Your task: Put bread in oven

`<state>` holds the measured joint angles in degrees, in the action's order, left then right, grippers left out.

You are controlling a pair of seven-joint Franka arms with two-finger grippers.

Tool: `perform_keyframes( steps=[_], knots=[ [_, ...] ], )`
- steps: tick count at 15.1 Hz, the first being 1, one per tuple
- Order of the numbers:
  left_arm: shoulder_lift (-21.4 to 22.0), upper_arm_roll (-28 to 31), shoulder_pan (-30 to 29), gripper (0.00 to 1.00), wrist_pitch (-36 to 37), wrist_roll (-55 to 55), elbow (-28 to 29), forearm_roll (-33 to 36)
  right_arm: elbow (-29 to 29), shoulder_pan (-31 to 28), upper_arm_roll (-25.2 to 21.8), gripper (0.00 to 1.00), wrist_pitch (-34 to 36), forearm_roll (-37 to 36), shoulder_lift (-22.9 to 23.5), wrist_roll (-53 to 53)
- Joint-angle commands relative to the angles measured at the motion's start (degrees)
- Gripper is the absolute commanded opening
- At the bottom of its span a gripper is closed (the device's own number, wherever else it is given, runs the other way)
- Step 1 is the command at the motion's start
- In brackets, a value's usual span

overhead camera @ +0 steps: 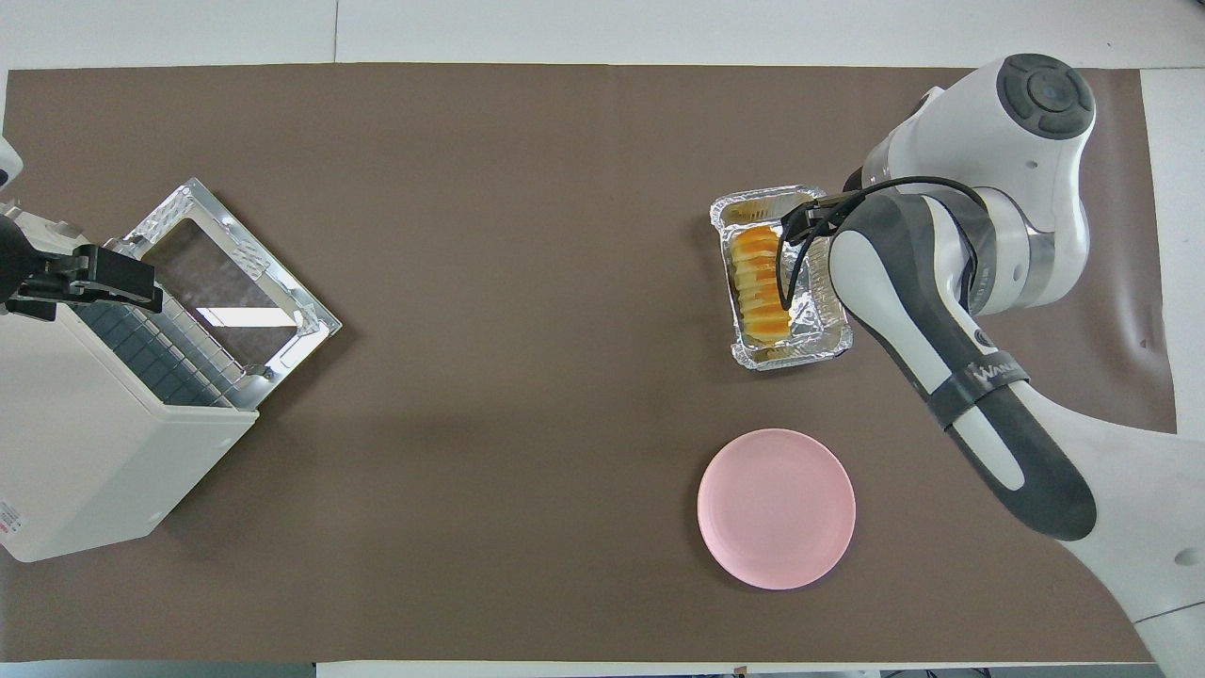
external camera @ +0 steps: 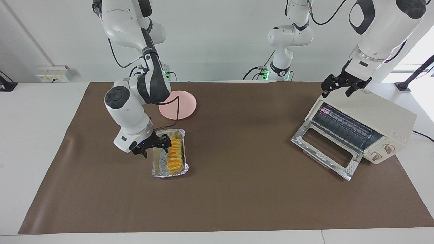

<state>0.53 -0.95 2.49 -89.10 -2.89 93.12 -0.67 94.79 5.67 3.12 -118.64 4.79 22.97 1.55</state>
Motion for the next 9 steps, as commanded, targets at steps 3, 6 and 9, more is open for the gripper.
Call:
perform_keyframes(
  steps=[3, 6, 9],
  knots=[
    [1.0, -0.2, -0.4, 1.0, 0.7, 0.0, 0.7, 0.6, 13.6, -1.7, 0.7, 1.0, -8.6, 1.3, -2.4, 0.3],
    [1.1, -0.2, -0.4, 1.0, 0.7, 0.0, 0.6, 0.6, 15.1, -2.4, 0.7, 0.55, -8.9, 2.9, -2.6, 0.4],
    [1.1, -0.2, -0.4, 1.0, 0.7, 0.0, 0.6, 0.6, 15.8, -2.6, 0.7, 0.0, -9.0, 3.1, -2.8, 0.4]
  ],
)
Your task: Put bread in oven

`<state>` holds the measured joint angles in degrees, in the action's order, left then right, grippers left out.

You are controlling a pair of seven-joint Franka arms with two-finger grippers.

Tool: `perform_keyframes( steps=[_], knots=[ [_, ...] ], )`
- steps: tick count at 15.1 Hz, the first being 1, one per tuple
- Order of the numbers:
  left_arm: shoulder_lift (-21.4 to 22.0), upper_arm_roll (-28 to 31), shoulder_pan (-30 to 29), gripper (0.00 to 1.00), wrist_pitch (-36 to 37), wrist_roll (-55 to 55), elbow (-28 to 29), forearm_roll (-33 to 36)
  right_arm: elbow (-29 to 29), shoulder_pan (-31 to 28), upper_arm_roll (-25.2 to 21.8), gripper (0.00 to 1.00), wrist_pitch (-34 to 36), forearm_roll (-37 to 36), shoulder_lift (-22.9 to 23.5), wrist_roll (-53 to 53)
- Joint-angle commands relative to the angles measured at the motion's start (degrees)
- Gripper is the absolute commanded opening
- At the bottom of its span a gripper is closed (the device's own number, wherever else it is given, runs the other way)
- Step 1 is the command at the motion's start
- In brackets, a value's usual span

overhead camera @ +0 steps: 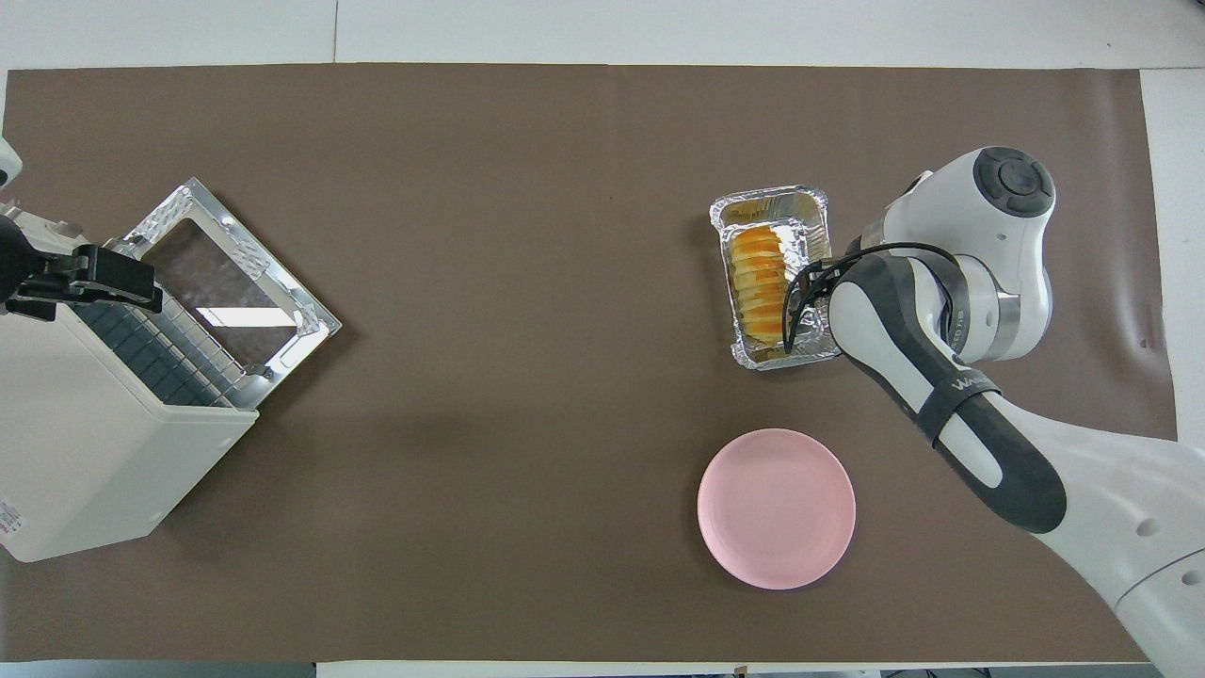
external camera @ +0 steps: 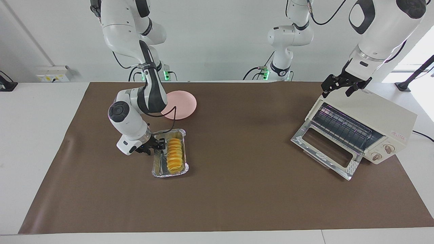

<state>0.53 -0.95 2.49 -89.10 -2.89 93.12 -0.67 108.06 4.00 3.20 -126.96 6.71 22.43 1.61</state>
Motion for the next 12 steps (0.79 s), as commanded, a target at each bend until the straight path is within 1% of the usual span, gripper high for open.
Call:
perform_keyframes(
  steps=[1, 4, 7, 9, 10, 12],
  knots=[
    [1.0, -0.2, -0.4, 1.0, 0.7, 0.0, 0.6, 0.6, 2.5, -0.9, 0.7, 0.0, -0.7, 1.2, -2.3, 0.3],
    [1.1, -0.2, -0.4, 1.0, 0.7, 0.0, 0.6, 0.6, 2.3, -0.9, 0.7, 0.0, -0.9, 1.4, -2.2, 0.3],
    [1.0, -0.2, -0.4, 1.0, 0.7, 0.0, 0.6, 0.6, 0.4, -0.7, 0.7, 0.0, -0.7, 6.2, -1.8, 0.2],
    [1.1, -0.2, -0.4, 1.0, 0.7, 0.0, 0.6, 0.6, -3.5, 0.2, 0.8, 0.0, 1.8, 8.0, -1.5, -1.0],
    [1.1, -0.2, -0.4, 1.0, 0.7, 0.0, 0.6, 0.6, -6.3, 1.3, 0.9, 0.0, 4.2, 8.2, -1.4, -3.3],
    [1.1, -0.2, -0.4, 1.0, 0.7, 0.0, 0.6, 0.6, -13.2, 4.9, 0.9, 0.0, 8.2, 8.2, 0.1, -10.2]
  ],
)
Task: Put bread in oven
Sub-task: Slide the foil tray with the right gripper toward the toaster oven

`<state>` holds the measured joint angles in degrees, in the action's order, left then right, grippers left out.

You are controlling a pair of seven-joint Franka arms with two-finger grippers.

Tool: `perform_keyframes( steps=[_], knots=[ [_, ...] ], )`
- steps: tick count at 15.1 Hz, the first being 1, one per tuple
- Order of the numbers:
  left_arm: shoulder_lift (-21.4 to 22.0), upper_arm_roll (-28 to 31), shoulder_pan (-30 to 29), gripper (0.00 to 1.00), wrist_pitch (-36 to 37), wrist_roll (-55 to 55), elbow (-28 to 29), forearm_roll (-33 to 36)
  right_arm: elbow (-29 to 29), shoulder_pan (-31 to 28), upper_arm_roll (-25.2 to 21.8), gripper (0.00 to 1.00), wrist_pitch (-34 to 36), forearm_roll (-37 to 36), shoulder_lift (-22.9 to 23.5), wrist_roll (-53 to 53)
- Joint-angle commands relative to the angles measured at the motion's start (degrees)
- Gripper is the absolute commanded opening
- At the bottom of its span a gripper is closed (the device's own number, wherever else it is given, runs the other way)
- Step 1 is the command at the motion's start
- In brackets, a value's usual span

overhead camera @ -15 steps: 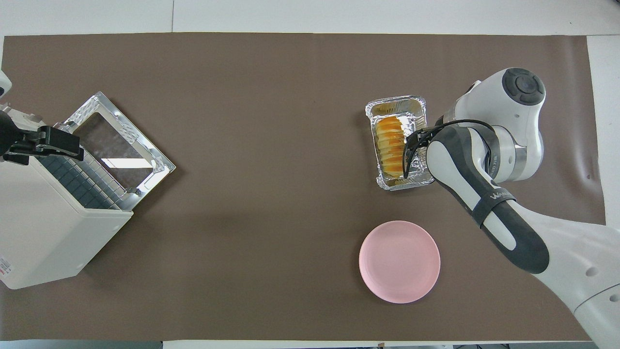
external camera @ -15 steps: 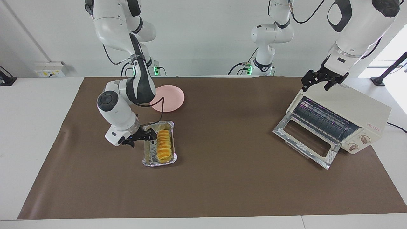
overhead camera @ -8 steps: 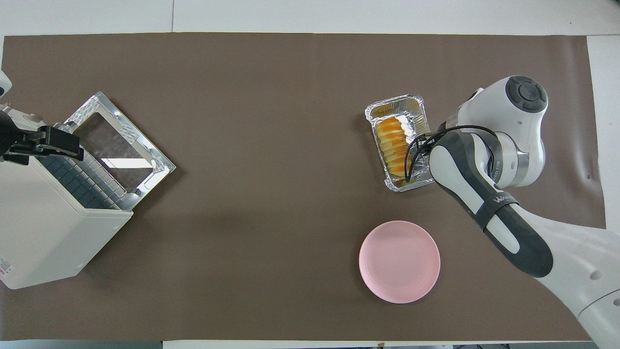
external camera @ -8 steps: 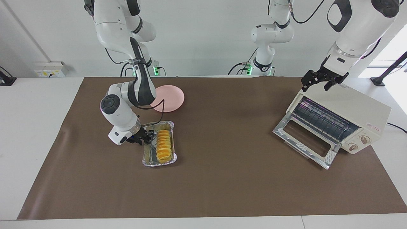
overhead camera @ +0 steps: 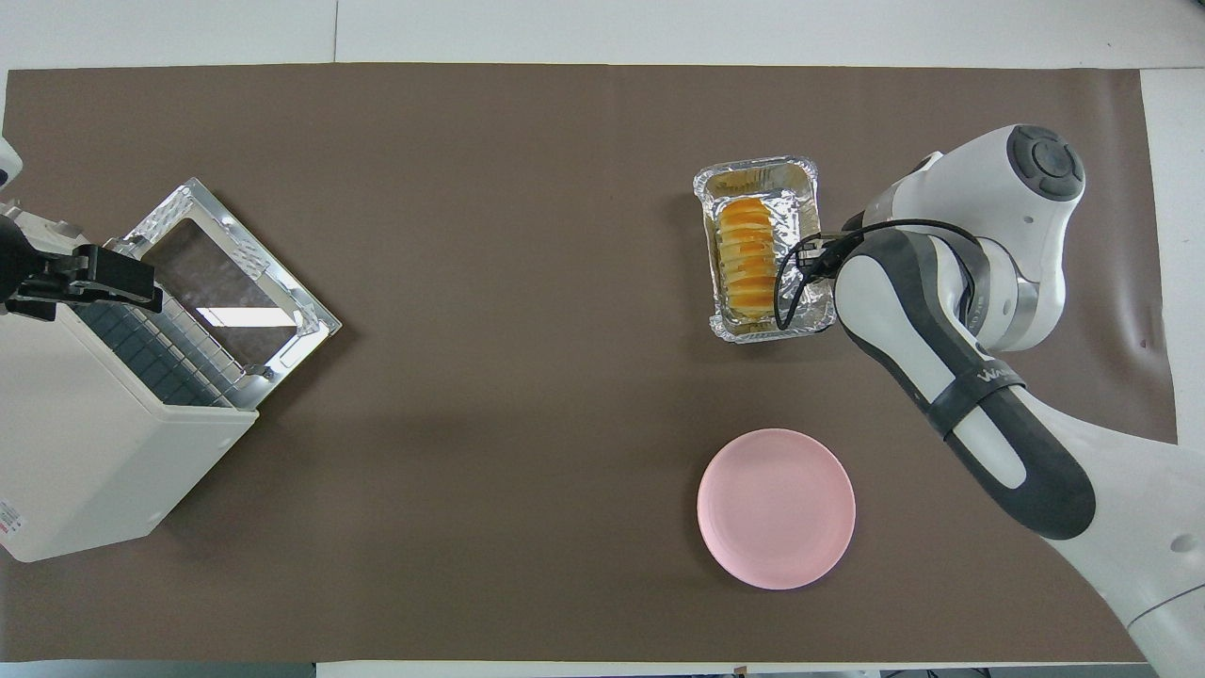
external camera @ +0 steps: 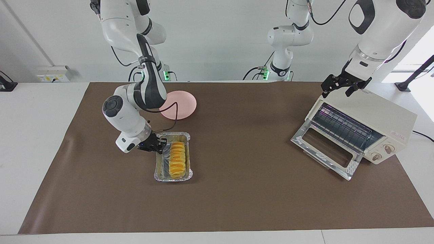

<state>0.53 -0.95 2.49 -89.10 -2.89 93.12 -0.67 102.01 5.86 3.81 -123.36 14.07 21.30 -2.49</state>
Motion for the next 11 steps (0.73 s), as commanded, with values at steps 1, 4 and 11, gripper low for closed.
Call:
perform_keyframes(
  steps=[1, 4, 11],
  knots=[
    [1.0, -0.2, -0.4, 1.0, 0.7, 0.0, 0.6, 0.6, -10.3, 5.3, 0.3, 0.0, 6.3, 0.9, 2.1, -10.7],
    [1.0, -0.2, -0.4, 1.0, 0.7, 0.0, 0.6, 0.6, -16.6, 13.2, 0.4, 0.0, 7.1, 0.9, 4.2, -22.6],
    [1.0, -0.2, -0.4, 1.0, 0.7, 0.0, 0.7, 0.6, -18.1, 25.6, 0.6, 0.0, -10.5, 4.2, 12.1, -32.9]
  ],
)
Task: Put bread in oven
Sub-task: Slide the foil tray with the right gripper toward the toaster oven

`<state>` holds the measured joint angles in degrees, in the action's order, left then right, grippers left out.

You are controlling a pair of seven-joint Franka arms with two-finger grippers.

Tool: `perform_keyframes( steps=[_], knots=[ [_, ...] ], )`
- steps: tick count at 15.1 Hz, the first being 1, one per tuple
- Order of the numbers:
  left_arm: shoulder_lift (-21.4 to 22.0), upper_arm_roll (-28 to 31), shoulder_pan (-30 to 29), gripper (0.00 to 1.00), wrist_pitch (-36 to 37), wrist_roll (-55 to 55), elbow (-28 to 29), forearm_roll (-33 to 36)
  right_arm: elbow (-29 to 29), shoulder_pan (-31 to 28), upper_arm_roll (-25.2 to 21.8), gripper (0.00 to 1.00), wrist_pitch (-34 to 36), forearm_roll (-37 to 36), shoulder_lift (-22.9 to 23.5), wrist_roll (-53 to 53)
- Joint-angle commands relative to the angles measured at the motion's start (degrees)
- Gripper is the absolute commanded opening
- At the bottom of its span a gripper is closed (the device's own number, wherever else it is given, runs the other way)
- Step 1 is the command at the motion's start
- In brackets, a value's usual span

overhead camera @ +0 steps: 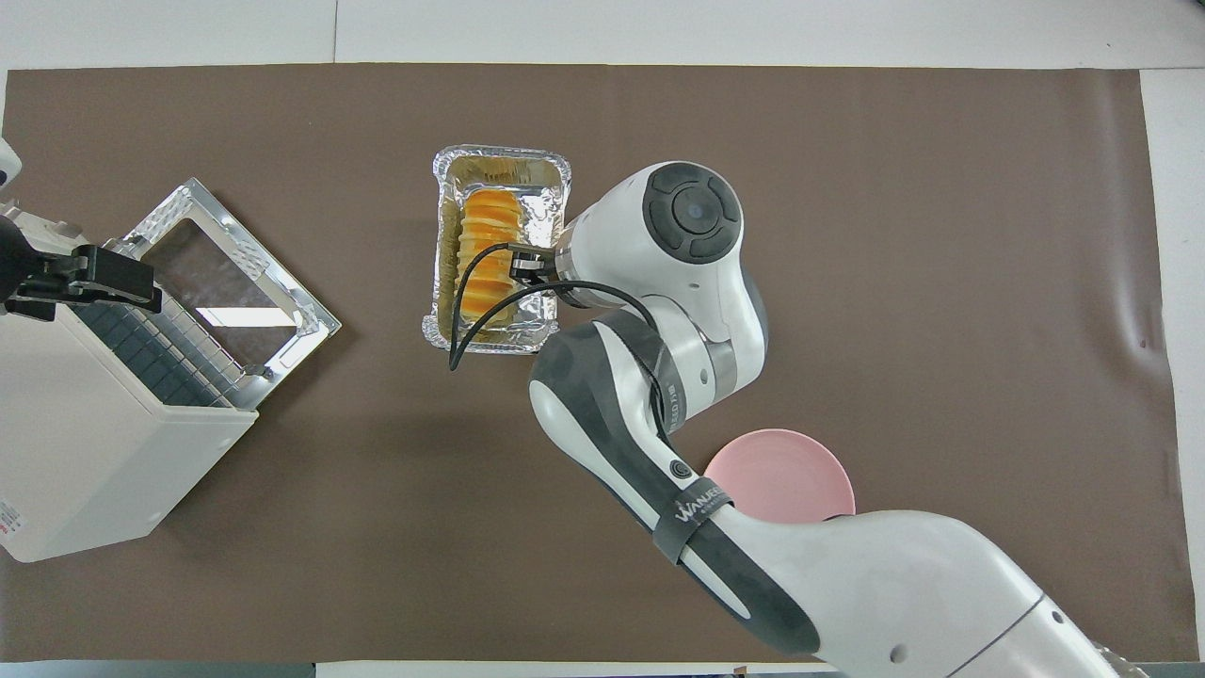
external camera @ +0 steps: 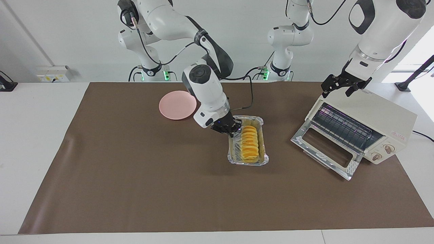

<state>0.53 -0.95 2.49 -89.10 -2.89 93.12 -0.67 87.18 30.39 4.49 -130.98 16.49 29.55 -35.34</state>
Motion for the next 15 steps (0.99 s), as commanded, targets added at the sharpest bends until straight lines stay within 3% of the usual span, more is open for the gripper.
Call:
perform_keyframes(
  steps=[1, 15],
  knots=[
    [1.1, -0.2, -0.4, 1.0, 0.7, 0.0, 0.6, 0.6, -3.2, 1.7, -0.1, 0.0, -4.6, 2.0, 4.5, -0.1],
    [1.1, -0.3, 0.0, 1.0, 1.5, 0.1, 0.7, 0.6, 4.0, 1.7, -0.2, 0.0, -11.8, 1.9, 5.8, 0.6]
  ],
)
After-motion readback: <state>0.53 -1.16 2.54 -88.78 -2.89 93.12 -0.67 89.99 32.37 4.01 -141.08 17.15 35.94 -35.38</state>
